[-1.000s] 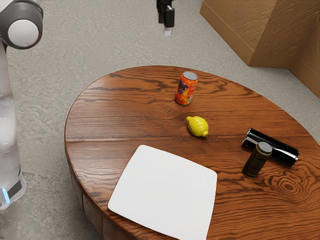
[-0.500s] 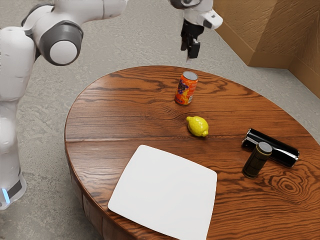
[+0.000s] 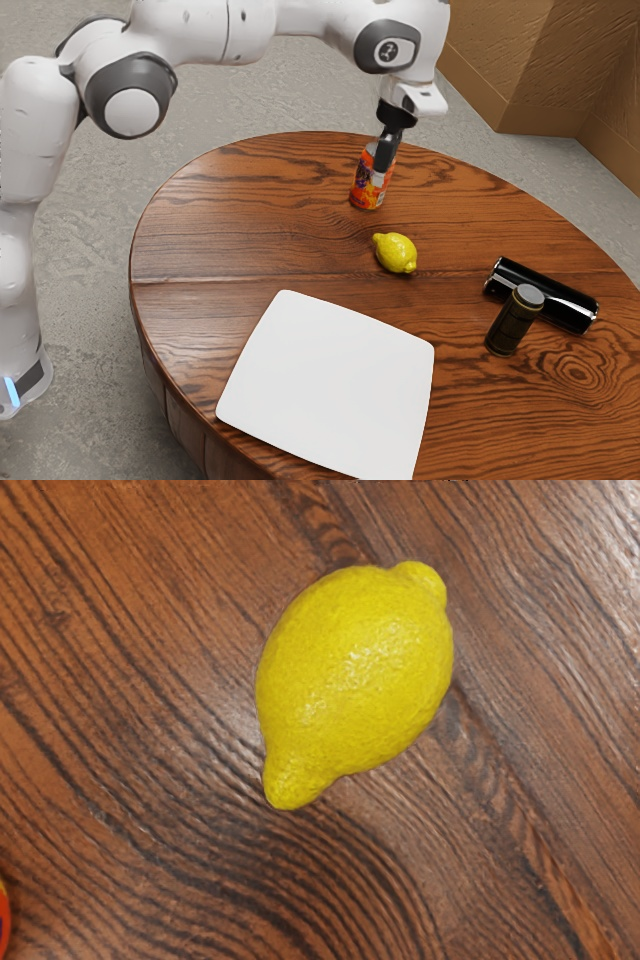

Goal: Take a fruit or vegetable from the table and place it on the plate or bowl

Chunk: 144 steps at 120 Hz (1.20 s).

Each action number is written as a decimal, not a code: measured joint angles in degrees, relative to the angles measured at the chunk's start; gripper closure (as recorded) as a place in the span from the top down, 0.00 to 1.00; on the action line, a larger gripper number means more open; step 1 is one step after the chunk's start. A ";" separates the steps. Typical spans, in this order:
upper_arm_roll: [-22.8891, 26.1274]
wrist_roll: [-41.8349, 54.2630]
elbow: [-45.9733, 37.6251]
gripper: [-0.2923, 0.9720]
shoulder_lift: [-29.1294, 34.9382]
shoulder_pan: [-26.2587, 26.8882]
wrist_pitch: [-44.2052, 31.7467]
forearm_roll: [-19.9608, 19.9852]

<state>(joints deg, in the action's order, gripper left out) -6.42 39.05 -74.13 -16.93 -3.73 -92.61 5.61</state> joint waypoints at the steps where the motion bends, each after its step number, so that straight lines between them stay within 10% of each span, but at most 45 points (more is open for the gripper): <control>1: 0.06 0.55 0.01 0.75 -0.25 0.07 -0.10 0.03; 144: 3.81 42.98 -0.22 0.75 -14.21 1.12 -20.21 3.53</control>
<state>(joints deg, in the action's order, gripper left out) -2.61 82.03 -74.35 -31.14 -2.61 -112.83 9.13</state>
